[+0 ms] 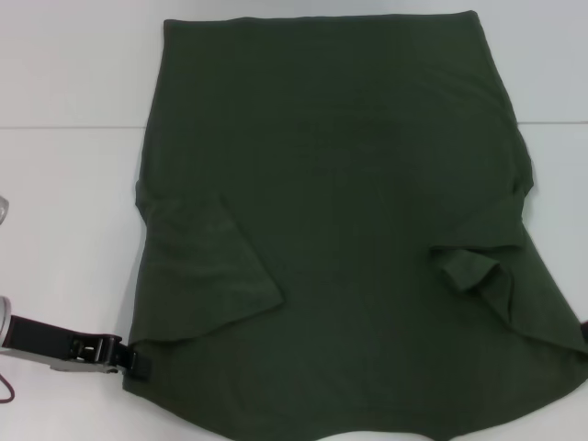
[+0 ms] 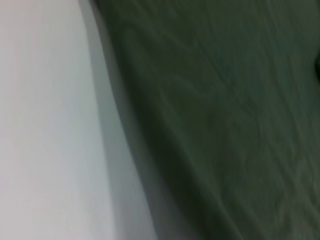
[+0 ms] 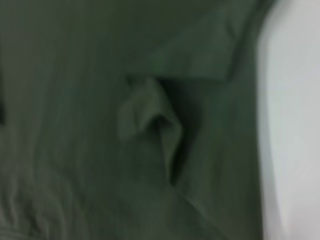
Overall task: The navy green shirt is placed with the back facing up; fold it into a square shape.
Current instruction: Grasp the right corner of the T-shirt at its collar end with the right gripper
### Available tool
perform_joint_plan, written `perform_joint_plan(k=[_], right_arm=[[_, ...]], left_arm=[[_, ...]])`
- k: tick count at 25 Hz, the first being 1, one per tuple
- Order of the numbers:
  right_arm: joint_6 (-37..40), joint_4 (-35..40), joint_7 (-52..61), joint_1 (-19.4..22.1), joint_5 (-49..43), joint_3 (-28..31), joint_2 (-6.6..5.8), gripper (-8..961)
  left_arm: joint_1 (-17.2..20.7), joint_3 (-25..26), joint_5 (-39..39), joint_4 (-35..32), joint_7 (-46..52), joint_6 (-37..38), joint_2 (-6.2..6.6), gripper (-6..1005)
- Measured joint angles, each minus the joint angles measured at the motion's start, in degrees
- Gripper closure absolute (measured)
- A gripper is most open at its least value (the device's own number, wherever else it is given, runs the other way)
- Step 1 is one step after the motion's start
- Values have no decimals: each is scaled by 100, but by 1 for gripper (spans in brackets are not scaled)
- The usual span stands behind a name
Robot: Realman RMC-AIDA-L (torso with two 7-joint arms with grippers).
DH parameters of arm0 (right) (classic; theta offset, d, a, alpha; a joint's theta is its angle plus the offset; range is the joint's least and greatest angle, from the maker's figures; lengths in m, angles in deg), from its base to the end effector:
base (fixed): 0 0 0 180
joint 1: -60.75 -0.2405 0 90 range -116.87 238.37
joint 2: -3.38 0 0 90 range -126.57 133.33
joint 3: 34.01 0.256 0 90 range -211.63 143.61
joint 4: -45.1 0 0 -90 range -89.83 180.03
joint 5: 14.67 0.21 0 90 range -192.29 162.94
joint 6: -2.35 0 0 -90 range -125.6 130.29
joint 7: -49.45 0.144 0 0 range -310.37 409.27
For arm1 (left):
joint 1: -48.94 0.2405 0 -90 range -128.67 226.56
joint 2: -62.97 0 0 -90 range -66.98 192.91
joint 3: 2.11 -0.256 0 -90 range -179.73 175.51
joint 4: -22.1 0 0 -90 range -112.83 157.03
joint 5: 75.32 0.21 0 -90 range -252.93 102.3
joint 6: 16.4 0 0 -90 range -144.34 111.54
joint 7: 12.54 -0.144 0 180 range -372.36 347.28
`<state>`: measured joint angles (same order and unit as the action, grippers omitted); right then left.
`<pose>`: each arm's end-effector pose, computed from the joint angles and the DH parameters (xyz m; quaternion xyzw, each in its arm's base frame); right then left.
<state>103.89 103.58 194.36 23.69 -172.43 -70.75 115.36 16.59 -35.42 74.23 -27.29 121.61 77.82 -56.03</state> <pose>0.2961 0.3419 0.1020 -0.7619 0.6221 -0.0851 0.1590 -0.3090 0.3137 0.0247 -0.7839 -0.6152 -0.0156 0.0827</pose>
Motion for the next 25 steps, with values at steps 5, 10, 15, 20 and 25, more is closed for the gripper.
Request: perform_joint_plan(k=[5,10,15,20,25], right_arm=[[-200,-287,-93,95,-72,-29,9,174],[-466,-560,-215,124,-68,-29,93,175],[-629,-661,-273,122,-72,-38,152,175],[-746,-815,-333,113,-58,-69,158,174],[-789,-862,-398,86,-48,-30,177,174]], left_arm=[[8,26,-22,0,-3,0,-1,949],[10,58,-22,0,-3,0,2,949],[10,70,-24,0,-3,-2,10,949],[5,70,-30,0,-3,-6,6,950],[2,70,-31,0,2,-9,5,950]])
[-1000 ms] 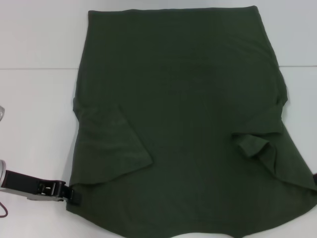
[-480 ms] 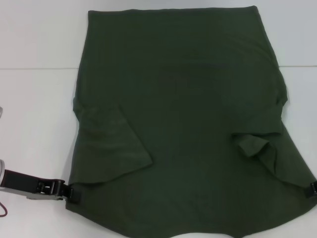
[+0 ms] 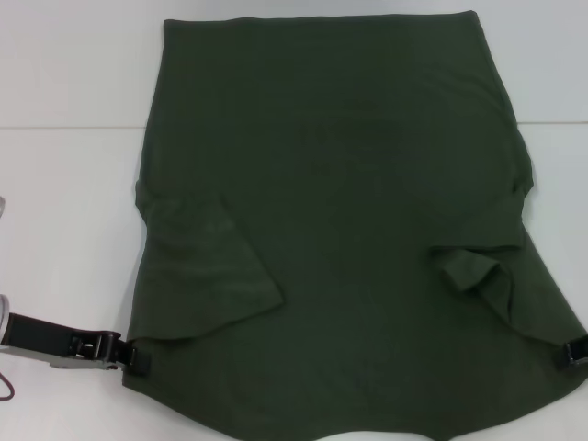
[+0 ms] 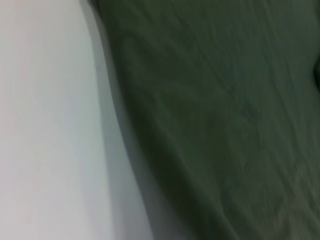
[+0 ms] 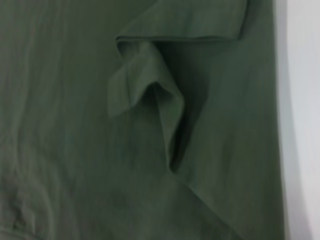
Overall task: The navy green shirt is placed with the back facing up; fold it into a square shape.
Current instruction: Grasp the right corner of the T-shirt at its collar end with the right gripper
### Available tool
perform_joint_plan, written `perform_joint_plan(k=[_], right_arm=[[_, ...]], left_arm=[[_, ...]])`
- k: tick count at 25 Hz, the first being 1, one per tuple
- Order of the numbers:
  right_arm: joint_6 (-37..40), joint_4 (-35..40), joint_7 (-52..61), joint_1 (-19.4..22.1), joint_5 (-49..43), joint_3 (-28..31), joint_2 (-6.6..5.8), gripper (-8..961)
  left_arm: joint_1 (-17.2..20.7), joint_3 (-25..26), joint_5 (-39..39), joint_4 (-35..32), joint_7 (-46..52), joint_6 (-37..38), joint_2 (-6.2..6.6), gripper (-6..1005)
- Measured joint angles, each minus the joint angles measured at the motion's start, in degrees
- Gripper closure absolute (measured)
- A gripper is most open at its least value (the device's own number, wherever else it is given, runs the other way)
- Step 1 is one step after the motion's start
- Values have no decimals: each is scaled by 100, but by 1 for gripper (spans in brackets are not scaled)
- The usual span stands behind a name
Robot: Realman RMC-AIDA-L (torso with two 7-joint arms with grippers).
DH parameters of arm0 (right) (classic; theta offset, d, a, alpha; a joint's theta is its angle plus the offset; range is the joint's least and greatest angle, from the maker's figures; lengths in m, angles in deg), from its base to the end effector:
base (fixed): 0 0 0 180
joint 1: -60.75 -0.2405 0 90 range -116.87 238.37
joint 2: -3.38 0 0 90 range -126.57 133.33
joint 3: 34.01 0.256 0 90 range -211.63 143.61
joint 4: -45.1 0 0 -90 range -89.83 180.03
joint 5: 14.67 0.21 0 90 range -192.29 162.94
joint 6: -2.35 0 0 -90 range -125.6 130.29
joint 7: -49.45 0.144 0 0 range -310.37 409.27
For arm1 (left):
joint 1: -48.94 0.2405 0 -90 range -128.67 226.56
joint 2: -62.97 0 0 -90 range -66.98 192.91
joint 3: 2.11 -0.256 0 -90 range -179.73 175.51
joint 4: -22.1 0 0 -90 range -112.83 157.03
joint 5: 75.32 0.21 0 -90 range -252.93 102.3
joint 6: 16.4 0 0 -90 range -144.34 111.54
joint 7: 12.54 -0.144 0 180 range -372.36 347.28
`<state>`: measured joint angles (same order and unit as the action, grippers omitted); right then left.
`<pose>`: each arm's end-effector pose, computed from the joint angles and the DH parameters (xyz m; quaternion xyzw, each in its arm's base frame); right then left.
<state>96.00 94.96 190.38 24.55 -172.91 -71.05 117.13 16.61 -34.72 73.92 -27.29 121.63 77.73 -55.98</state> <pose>0.3180 0.3358 0.0641 -0.7643 0.6231 -0.0862 0.1418 -0.3094 0.3144 0.0262 -0.7816 -0.6175 -0.0229 0.0855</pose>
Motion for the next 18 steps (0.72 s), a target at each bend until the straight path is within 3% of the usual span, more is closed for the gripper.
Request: perform_joint_plan(k=[15,18], right_arm=[[-127,50,-206,-51,75,-39,103,182],[-129,46,-212,-65,66,-65,110,271]], left_arm=[[-1,8,0,0,4,-1,3,950],[-1,9,0,0,4,0,3,950]])
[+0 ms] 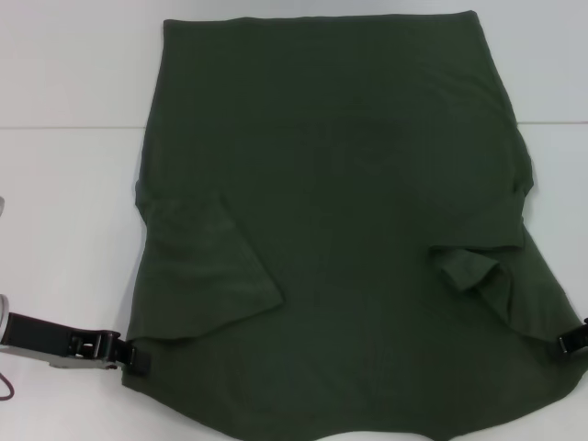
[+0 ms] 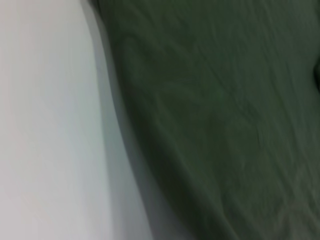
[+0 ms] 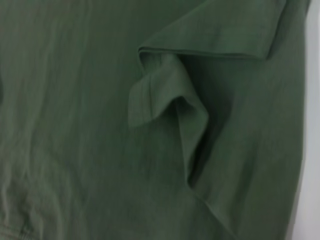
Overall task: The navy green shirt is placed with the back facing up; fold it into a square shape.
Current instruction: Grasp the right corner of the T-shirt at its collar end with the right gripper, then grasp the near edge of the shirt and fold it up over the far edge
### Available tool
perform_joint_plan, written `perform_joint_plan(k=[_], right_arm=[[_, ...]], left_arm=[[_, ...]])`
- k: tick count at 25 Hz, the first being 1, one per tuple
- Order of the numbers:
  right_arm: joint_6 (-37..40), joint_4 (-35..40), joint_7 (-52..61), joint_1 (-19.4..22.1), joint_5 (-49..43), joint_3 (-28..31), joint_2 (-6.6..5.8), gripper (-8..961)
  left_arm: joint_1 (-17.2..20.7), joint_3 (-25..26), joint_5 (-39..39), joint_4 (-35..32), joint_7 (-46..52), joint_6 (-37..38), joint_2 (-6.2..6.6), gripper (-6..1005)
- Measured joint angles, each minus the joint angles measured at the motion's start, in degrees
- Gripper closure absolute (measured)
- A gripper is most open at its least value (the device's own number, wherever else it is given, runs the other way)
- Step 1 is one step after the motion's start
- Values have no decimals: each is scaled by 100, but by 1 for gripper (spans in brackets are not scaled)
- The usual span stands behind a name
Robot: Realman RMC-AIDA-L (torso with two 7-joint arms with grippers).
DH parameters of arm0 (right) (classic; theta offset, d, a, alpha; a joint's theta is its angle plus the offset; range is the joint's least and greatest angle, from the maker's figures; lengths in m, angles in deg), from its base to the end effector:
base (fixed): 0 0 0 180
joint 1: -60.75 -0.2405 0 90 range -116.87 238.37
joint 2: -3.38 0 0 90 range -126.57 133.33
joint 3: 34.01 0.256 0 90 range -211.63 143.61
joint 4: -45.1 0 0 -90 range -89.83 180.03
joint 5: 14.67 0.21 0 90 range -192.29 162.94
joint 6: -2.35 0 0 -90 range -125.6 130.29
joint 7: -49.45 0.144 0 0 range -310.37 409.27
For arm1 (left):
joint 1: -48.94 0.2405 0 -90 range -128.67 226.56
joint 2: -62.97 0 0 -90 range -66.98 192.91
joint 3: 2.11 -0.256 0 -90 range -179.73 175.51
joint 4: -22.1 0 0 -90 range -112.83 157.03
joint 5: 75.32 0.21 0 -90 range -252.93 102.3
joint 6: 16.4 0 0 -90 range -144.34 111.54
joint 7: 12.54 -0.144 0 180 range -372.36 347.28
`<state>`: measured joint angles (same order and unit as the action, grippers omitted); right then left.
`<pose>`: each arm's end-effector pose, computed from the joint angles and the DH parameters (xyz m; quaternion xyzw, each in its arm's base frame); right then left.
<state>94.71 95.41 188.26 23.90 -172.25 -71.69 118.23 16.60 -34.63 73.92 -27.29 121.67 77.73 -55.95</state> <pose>0.3103 0.3419 0.0565 -0.7839 0.5985 -0.0819 0.1436 -0.3095 0.3146 0.0265 -0.7811 -0.6180 -0.0235 0.0860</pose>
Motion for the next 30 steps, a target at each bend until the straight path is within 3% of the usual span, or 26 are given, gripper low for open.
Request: perform_joint_plan(k=[8,11,16,20,23,27,30], right_arm=[[-15,-29,-5,-47,-28,-5,2,562],[-23,-31,-24,-58,-31,-9,-1,807],[-27,-31,-97,-85,-3,-11,-48,906],[252,-31,-374,-122,5,4,-72,906],[806,-24,-780,-135,4,13,-116,906],[1576,1,-1249,-57,-29,-11,-168,906],[2043,-58,-1608,28,-36,-72,-196,906]], left_arm=[[-18,62,-31,0,-1,3,7,950],[-15,76,-101,1,-6,11,39,950],[-34,74,-115,36,-5,61,61,950],[-18,76,-118,49,-6,243,91,950],[4,199,-95,61,-83,763,192,950],[0,727,12,235,-439,1783,408,950],[-20,874,401,279,-606,2333,474,950]])
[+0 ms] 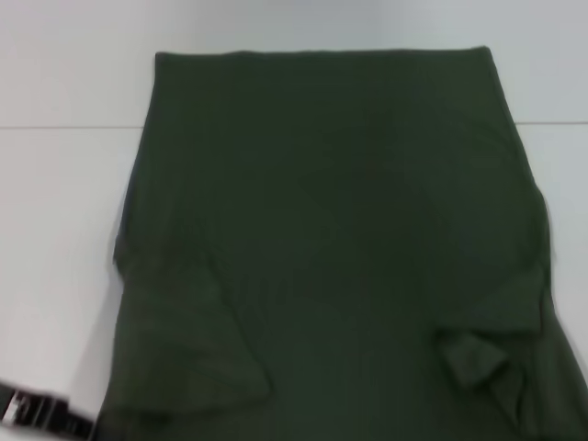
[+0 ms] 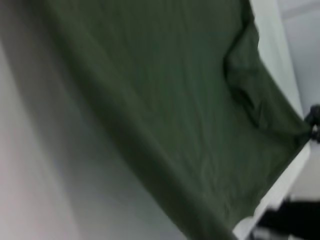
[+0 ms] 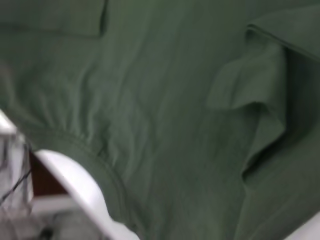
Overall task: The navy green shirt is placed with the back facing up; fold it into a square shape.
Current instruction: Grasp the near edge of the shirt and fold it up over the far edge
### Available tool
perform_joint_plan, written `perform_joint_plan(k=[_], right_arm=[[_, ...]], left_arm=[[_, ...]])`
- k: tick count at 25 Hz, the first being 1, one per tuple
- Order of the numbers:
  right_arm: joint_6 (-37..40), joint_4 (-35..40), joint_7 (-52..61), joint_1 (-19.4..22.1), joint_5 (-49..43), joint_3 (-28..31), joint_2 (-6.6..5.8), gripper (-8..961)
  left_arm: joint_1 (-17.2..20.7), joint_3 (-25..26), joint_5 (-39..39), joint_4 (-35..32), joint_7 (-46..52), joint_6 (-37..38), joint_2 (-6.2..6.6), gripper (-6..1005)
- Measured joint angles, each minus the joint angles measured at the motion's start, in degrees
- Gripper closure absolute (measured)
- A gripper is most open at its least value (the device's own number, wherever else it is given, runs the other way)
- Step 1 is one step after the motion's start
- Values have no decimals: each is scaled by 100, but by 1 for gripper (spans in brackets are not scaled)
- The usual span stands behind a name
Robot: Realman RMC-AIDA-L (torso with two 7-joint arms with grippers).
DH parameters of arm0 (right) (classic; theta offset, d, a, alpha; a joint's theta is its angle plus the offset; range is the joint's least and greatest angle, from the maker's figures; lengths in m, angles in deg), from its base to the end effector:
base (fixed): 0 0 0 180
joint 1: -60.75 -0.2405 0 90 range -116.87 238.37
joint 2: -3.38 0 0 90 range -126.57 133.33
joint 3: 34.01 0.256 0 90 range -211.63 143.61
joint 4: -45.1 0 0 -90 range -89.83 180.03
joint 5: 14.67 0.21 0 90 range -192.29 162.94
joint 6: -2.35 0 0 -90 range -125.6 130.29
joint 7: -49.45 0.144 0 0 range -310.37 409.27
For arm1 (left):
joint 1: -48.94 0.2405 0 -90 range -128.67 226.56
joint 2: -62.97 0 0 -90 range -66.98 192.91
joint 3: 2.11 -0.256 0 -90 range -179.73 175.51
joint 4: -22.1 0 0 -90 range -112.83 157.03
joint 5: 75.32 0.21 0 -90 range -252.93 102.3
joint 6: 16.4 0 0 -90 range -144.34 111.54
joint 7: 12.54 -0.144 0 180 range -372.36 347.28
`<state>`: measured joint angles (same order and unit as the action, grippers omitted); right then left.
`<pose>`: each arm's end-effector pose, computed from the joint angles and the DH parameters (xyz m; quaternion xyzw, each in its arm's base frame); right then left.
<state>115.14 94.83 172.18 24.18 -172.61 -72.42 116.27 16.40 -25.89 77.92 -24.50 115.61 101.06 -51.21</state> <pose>0.2949 0.2969 0.0646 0.8522 -0.5069 0.1243 0.0367 -0.3027 0.2680 0.0618 0.7853 0.6139 0.0318 0.0736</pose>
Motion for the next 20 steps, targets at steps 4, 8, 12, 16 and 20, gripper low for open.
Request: perform_joint_plan(k=[4,8,12,16,20], right_arm=[[72,-317,-139,93,-26,-450,-27,905],[-36,-433,-156,68,-3,-488,8,905],[-324,-416,-92,-6,116,232,15,905],[-501,-427,93,-19,429,1037,-106,905],[-891,-425,277,96,1164,1775,-285,905]], left_arm=[[57,-334,716,-45,-31,113,-51,951],[61,-457,759,-33,-71,110,-91,951],[-67,-265,213,56,-124,83,-65,951],[-268,218,-467,169,77,-209,42,951],[-463,709,-1088,328,299,-1066,108,951]])
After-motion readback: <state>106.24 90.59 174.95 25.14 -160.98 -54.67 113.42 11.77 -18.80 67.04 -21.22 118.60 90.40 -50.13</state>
